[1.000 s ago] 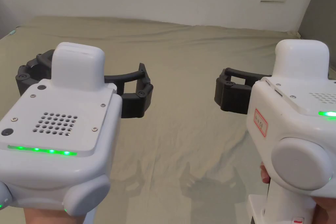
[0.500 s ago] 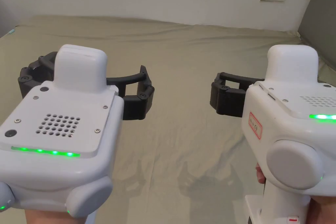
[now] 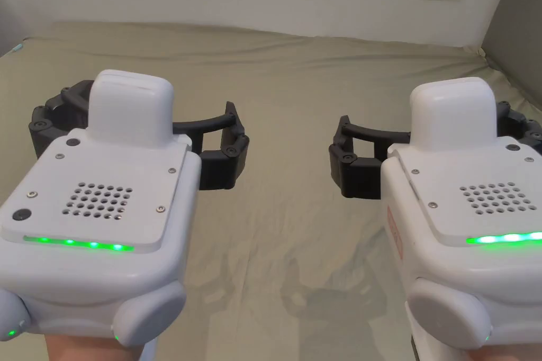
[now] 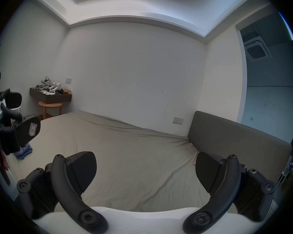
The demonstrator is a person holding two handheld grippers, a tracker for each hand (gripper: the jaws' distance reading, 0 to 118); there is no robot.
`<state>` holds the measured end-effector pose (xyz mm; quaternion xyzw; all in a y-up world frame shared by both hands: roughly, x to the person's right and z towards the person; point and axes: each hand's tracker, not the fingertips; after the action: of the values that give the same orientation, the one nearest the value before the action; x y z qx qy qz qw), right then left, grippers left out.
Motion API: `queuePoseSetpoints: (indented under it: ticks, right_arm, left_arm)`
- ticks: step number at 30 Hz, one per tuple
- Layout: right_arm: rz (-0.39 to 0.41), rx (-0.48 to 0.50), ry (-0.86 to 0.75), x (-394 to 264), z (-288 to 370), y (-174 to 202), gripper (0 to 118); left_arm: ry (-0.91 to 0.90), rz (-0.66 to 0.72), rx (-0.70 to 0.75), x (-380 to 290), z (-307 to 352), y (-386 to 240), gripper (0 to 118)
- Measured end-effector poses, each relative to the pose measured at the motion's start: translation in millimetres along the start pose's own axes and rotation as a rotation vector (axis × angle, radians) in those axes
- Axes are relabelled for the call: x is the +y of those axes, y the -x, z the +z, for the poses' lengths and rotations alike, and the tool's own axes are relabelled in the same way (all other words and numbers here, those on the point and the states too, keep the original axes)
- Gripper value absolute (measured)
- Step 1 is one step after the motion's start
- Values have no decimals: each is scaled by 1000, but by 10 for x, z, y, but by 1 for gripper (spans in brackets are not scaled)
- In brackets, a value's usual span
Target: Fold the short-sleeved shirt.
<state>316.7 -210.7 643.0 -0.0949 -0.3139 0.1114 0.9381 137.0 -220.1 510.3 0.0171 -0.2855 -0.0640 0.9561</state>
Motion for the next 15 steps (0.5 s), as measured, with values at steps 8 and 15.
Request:
queuePoseSetpoints:
  ticks: [8, 15]
  right_arm:
    - [-58, -13, -11, -22, 7, -46, 118]
    - [-61, -14, -28, -13, 27, -66, 118]
  left_arm:
    - [-5, -5, 1, 5, 16, -13, 118]
    - [-5, -3, 3, 7, 12, -31, 118]
